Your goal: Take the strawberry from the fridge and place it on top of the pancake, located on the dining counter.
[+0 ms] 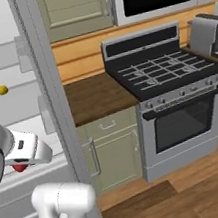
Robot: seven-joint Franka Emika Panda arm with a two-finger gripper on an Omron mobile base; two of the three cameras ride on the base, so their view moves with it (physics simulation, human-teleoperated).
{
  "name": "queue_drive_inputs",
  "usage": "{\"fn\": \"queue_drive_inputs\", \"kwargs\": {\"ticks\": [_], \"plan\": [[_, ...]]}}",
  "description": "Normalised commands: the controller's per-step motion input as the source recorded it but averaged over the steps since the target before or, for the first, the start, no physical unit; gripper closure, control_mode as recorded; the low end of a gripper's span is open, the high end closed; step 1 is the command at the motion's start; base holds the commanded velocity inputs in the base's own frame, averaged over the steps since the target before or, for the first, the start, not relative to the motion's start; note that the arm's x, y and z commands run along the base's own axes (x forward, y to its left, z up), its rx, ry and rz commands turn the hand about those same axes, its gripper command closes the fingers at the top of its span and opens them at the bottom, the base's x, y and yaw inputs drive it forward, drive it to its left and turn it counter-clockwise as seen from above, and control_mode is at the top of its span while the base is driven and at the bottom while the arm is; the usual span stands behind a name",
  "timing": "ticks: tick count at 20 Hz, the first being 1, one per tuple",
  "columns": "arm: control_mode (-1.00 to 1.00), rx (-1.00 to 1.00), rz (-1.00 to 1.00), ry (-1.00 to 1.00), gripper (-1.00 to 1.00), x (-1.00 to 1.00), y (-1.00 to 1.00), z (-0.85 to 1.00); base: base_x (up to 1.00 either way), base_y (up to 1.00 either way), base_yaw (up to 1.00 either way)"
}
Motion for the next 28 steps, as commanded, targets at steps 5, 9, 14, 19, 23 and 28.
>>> {"fn": "queue_drive_inputs", "kwargs": {"ticks": [5,9,14,19,23,28], "plan": [[1.0,0.0,0.0,0.0,1.0,0.0,0.0,0.0,-0.87,0.55,-0.41],[1.0,0.0,0.0,0.0,1.0,0.0,0.0,0.0,-0.84,0.74,-0.29],[1.0,0.0,0.0,0.0,1.0,0.0,0.0,0.0,-0.64,0.02,-0.5],[1.0,0.0,0.0,0.0,1.0,0.0,0.0,0.0,-0.62,0.0,-0.68],[1.0,0.0,0.0,0.0,1.0,0.0,0.0,0.0,-0.24,0.01,-0.73],[1.0,0.0,0.0,0.0,1.0,0.0,0.0,0.0,-0.16,0.01,-0.72]]}}
